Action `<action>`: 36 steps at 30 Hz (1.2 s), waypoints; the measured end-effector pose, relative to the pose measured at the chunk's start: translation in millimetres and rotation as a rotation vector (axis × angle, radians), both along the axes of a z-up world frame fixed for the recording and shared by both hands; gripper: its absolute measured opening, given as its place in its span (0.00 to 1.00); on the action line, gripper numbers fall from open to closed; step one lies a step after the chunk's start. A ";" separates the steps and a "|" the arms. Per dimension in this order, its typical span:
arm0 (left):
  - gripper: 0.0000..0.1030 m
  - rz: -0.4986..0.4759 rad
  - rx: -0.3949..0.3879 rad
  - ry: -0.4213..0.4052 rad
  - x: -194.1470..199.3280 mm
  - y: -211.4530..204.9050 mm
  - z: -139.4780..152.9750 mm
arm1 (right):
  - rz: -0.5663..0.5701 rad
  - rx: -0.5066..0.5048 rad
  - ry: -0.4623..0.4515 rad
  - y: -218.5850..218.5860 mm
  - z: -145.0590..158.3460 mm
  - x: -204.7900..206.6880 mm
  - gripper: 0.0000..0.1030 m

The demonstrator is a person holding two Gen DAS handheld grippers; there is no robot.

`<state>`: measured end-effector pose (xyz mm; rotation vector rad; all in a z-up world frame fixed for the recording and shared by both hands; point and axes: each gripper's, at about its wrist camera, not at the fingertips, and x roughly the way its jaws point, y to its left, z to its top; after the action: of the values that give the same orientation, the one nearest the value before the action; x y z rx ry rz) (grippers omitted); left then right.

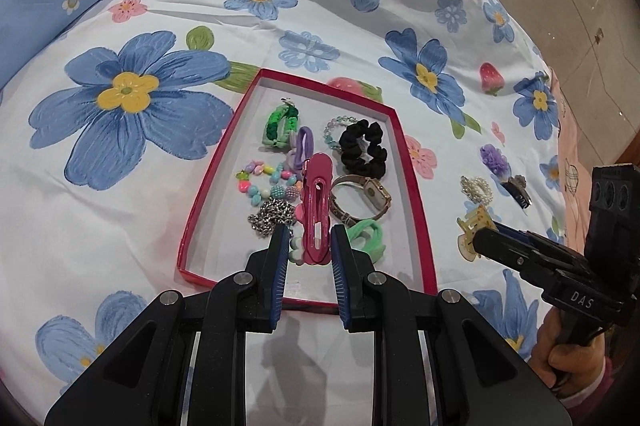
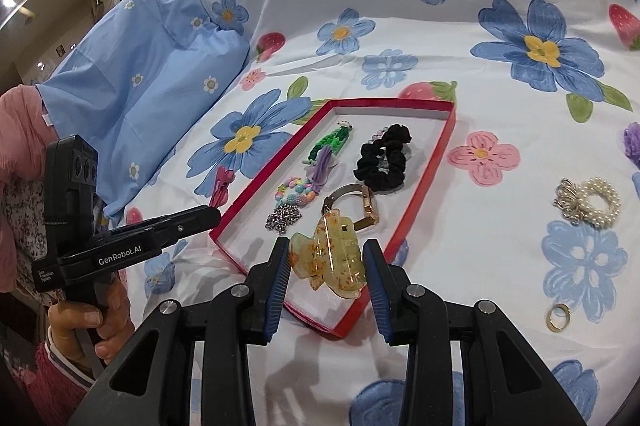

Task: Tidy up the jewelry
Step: 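Carry the pink hair clip and amber claw clip with both tools into the tray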

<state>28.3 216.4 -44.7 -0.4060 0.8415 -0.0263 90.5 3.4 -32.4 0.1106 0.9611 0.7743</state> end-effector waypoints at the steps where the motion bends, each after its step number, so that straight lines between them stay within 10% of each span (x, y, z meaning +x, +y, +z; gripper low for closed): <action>1: 0.19 0.000 0.000 0.002 0.4 0.6 -1.1 | 0.004 0.000 0.002 1.7 -0.8 1.0 0.36; 36: 0.19 -0.077 0.048 0.212 42.7 -1.5 -60.8 | 0.110 -0.148 0.111 68.1 -64.1 30.4 0.32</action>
<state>71.0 215.0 -105.5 -0.3344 1.0650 -0.0346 120.9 71.5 -96.5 -0.0283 1.1343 0.8019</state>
